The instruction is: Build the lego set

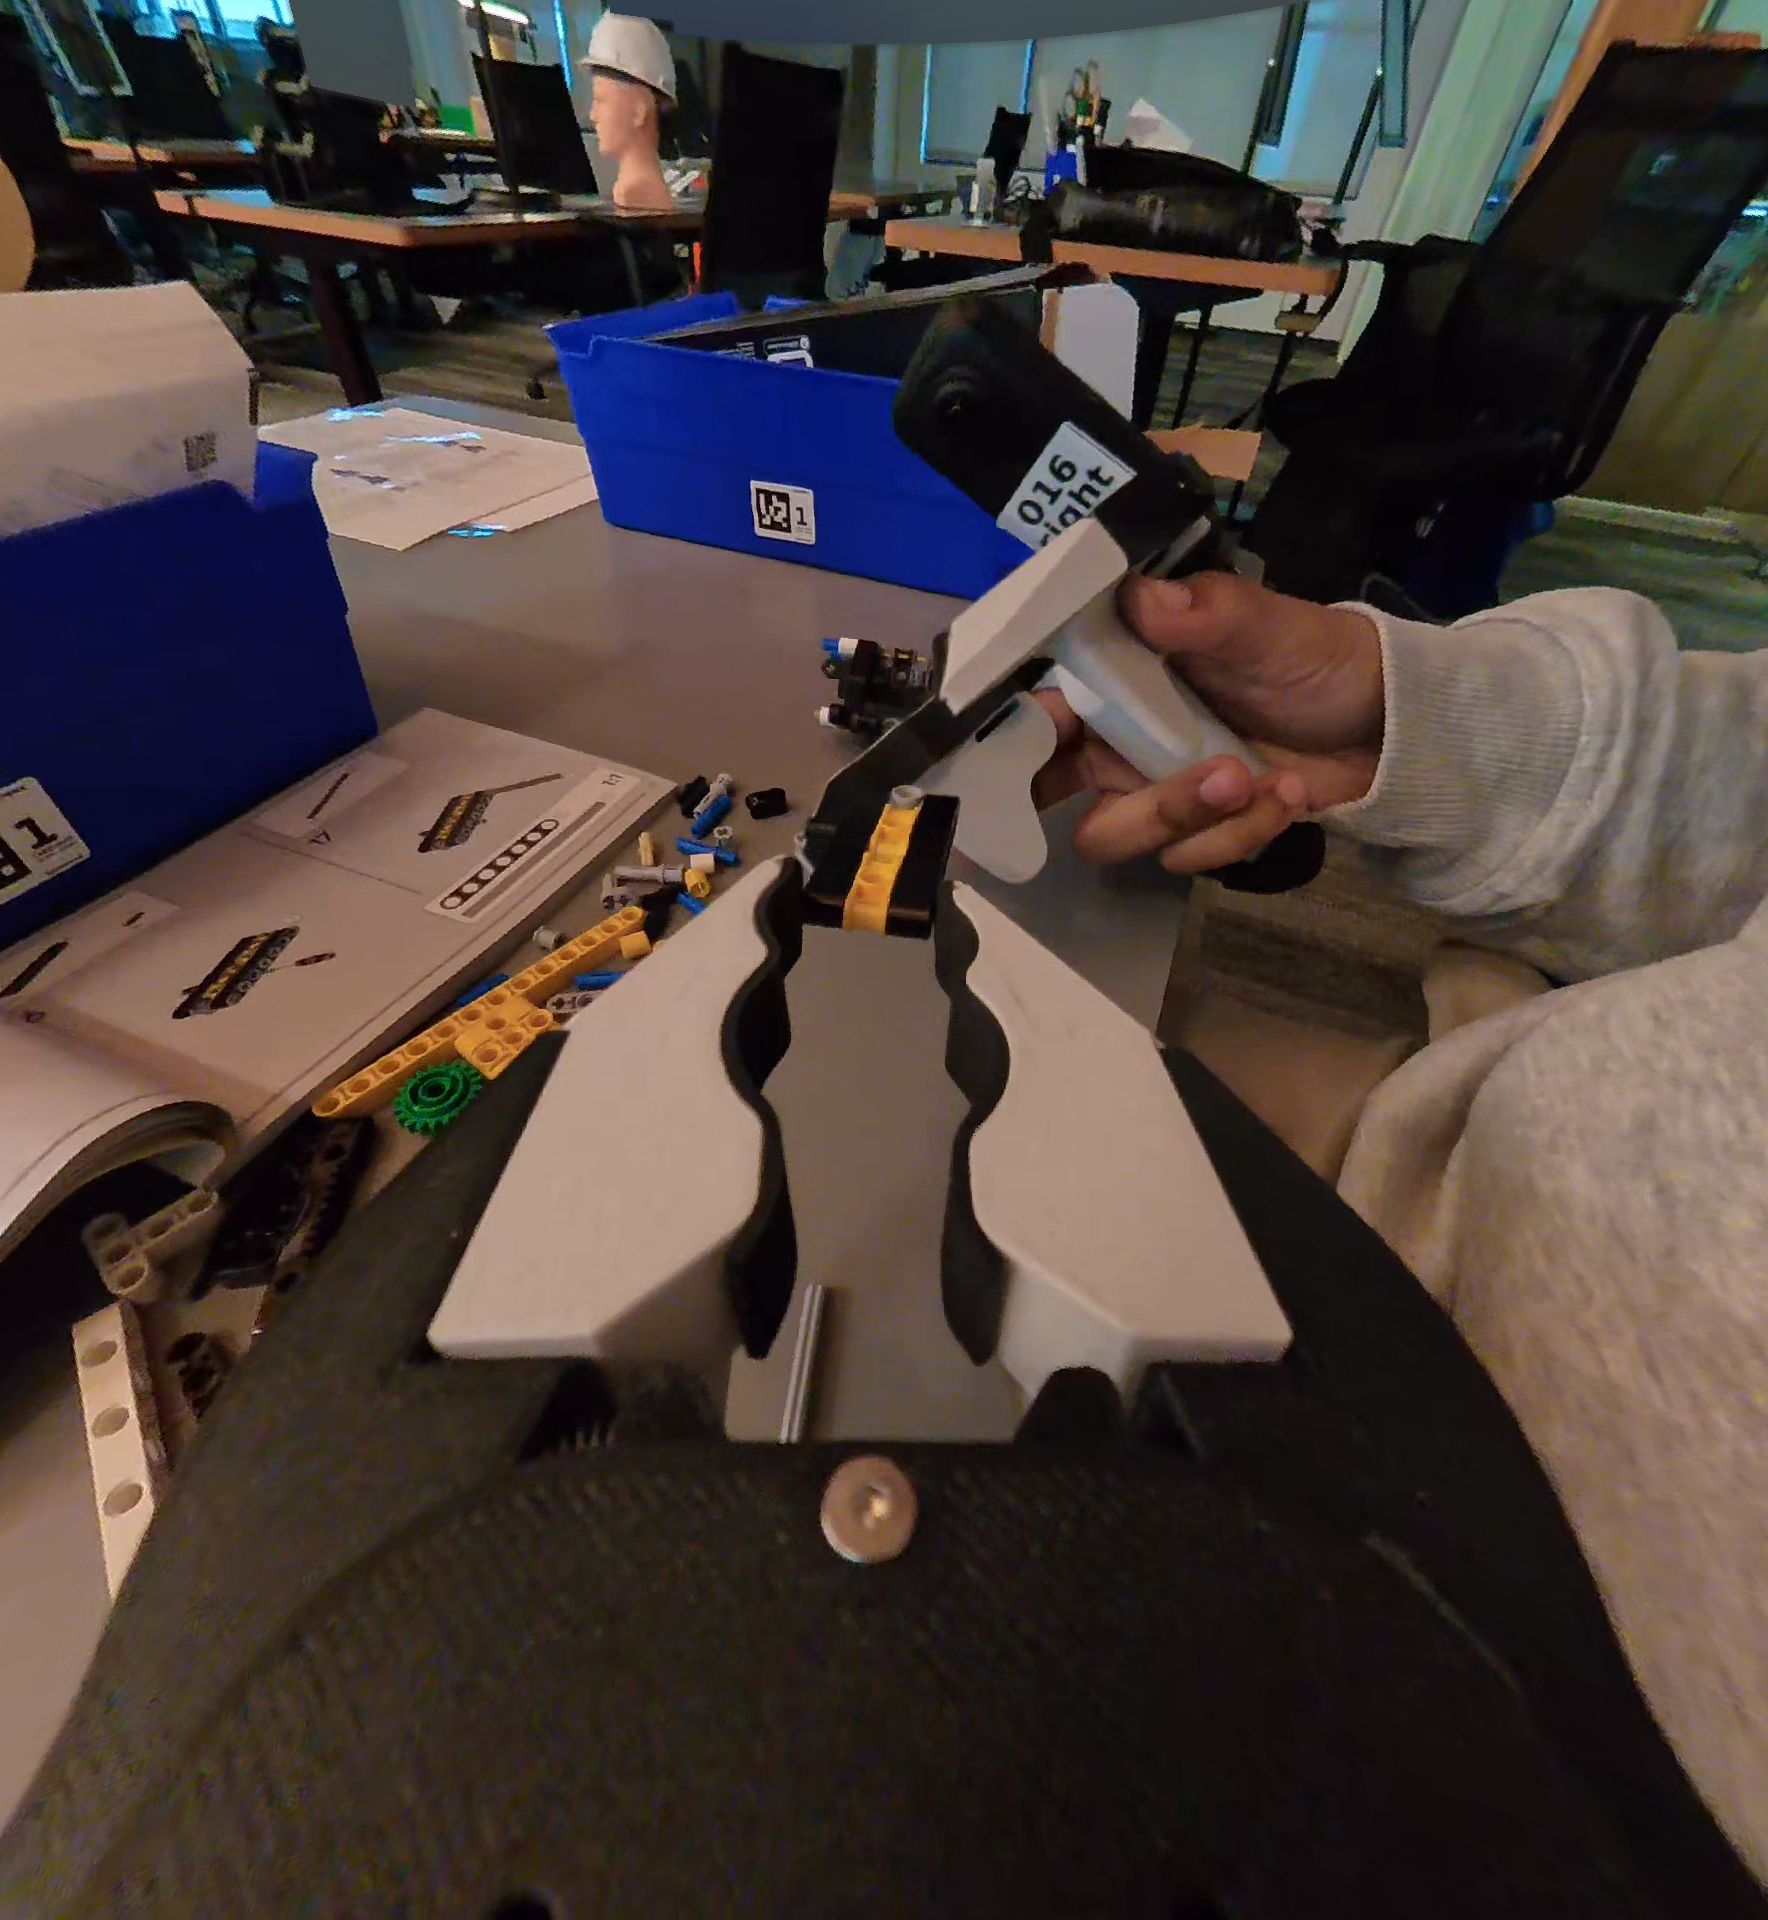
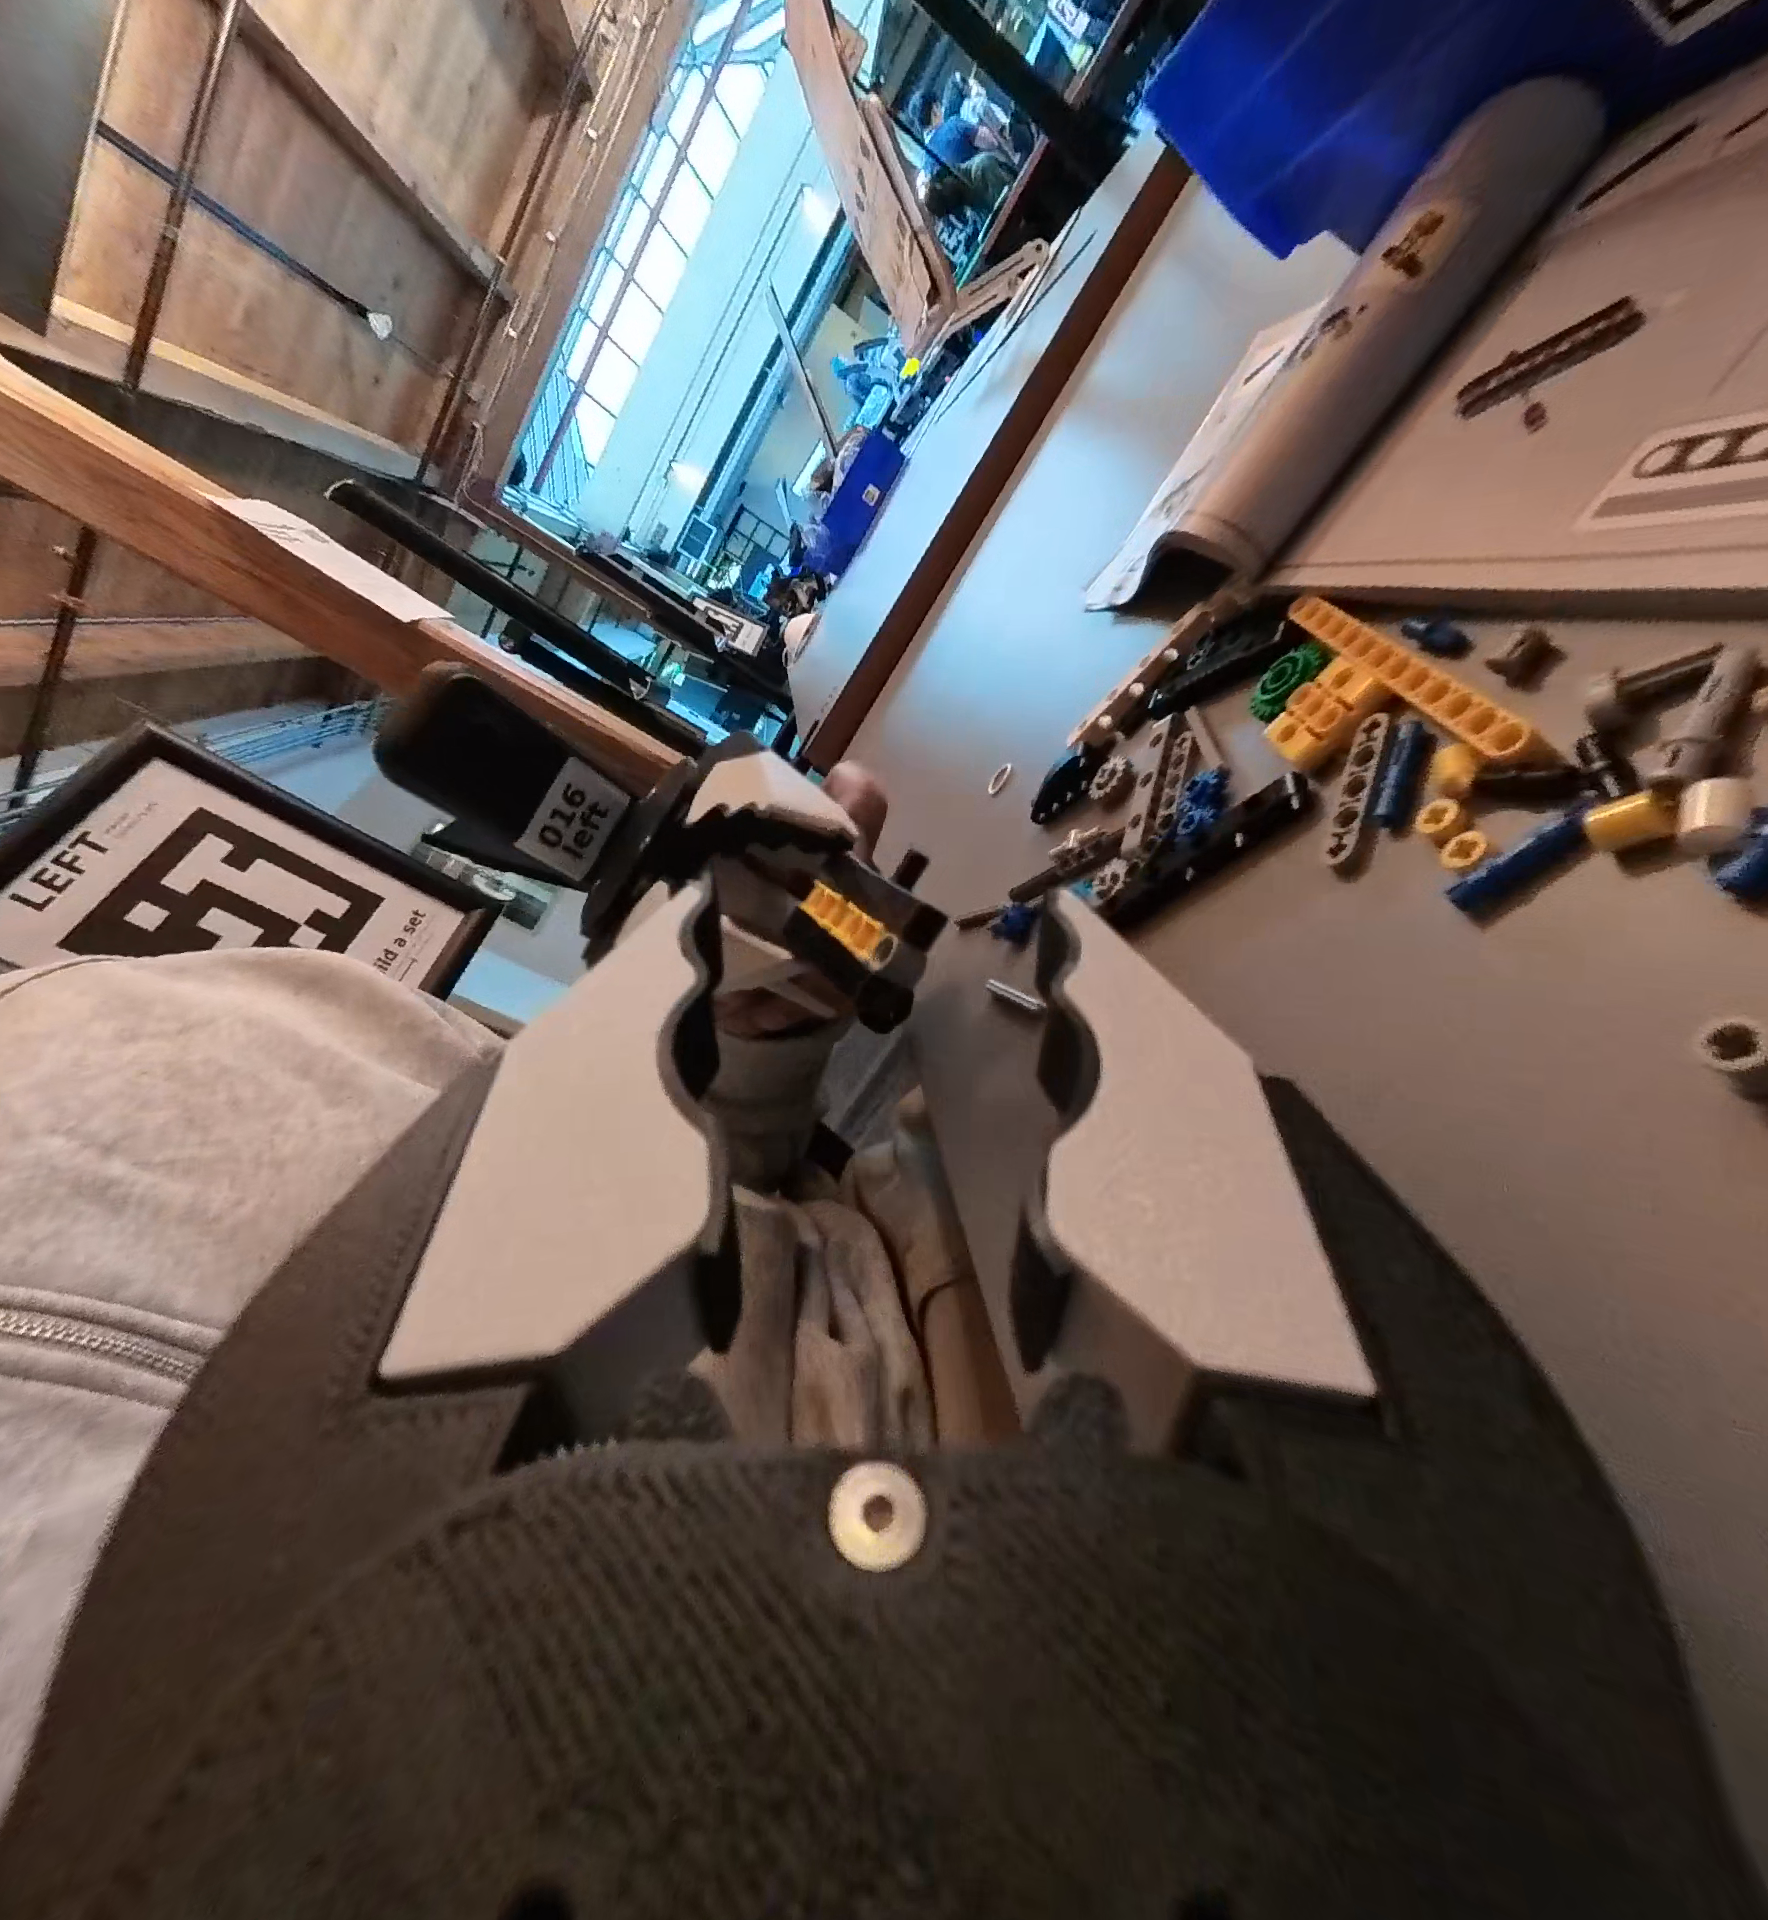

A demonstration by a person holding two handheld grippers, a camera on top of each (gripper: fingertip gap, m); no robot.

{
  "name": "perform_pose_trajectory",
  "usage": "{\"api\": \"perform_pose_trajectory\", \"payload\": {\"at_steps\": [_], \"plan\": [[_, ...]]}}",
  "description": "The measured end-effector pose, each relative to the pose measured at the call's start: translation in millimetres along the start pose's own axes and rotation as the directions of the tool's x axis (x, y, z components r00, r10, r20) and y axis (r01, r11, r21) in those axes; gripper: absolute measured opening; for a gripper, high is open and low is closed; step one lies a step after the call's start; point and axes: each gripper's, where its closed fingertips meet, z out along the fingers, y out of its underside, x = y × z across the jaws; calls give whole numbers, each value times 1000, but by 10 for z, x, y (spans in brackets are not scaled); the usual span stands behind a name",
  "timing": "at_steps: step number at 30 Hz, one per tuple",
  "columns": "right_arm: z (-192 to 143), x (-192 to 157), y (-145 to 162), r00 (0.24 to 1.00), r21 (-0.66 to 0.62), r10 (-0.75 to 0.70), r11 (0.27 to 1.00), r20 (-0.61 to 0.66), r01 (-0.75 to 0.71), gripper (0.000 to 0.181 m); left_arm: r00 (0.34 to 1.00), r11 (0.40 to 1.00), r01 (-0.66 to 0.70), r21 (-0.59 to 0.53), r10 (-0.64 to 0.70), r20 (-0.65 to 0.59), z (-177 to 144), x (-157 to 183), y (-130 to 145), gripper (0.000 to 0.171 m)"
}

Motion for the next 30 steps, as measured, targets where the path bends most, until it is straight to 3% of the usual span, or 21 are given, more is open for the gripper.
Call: {"api": "perform_pose_trajectory", "payload": {"at_steps": [1,19,30], "plan": [[13,-8,22,1000,-10,5,1000,8,-5,58,1000,1000,-3,0,3,-4,1,9,1,25],[72,-26,200,993,-104,40,994,107,-29,14,999,999,34,-29,-35,-25,46,16,93,25],[69,-46,175,994,-89,-25,995,105,35,5,995,996,87,-22,-88,-37,51,6,90,26]]}}
